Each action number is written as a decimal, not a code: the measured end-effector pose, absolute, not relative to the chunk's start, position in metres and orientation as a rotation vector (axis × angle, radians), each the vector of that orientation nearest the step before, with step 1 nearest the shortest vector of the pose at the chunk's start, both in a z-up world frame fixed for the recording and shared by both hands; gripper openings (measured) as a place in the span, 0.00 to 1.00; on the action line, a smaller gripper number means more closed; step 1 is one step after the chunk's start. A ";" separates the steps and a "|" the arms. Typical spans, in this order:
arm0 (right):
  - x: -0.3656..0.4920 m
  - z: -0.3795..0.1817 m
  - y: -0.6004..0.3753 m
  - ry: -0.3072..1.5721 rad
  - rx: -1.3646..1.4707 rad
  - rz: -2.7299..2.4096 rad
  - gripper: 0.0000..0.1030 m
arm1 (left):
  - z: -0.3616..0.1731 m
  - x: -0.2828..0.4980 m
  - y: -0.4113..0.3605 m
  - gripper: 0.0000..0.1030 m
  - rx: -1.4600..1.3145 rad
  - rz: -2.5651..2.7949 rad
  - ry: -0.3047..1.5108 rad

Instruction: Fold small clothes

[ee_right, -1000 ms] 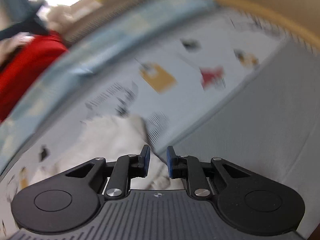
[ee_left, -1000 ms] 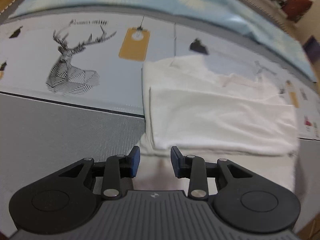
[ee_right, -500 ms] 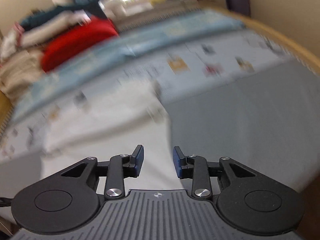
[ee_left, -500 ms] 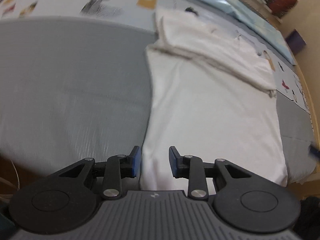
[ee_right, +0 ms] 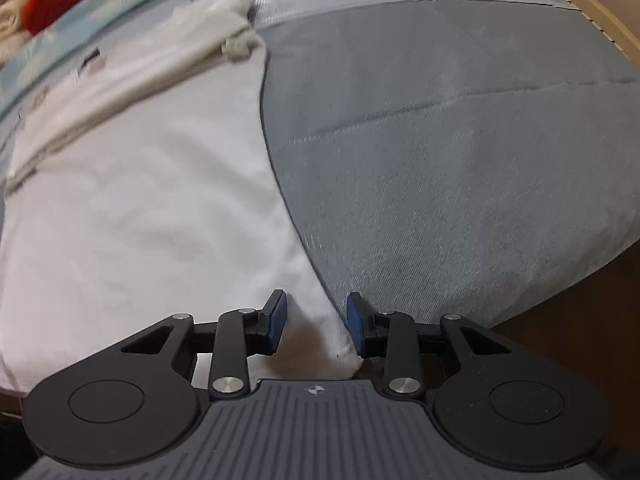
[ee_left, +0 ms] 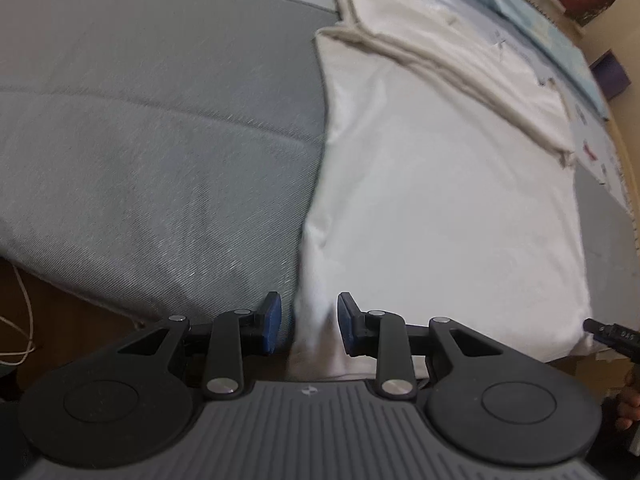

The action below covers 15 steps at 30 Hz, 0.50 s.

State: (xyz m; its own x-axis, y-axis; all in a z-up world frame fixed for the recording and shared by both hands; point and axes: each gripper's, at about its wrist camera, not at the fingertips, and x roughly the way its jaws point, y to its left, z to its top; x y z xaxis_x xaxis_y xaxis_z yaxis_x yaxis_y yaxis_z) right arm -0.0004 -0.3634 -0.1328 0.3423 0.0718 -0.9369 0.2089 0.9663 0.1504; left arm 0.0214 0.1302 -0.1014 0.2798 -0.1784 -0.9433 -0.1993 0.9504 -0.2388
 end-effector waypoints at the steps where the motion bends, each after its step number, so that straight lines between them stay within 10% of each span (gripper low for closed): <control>1: 0.001 -0.134 -0.362 1.230 0.253 -0.090 0.34 | -0.104 0.020 0.132 0.32 -0.336 0.020 1.303; 8: 0.003 -0.140 -0.361 1.267 0.214 -0.093 0.34 | -0.113 0.019 0.131 0.29 -0.315 0.016 1.331; 12: 0.003 -0.139 -0.356 1.272 0.201 -0.082 0.33 | -0.112 0.018 0.123 0.06 -0.280 -0.021 1.329; 15: 0.001 -0.136 -0.355 1.257 0.222 -0.056 0.04 | -0.110 0.017 0.124 0.06 -0.279 -0.025 1.322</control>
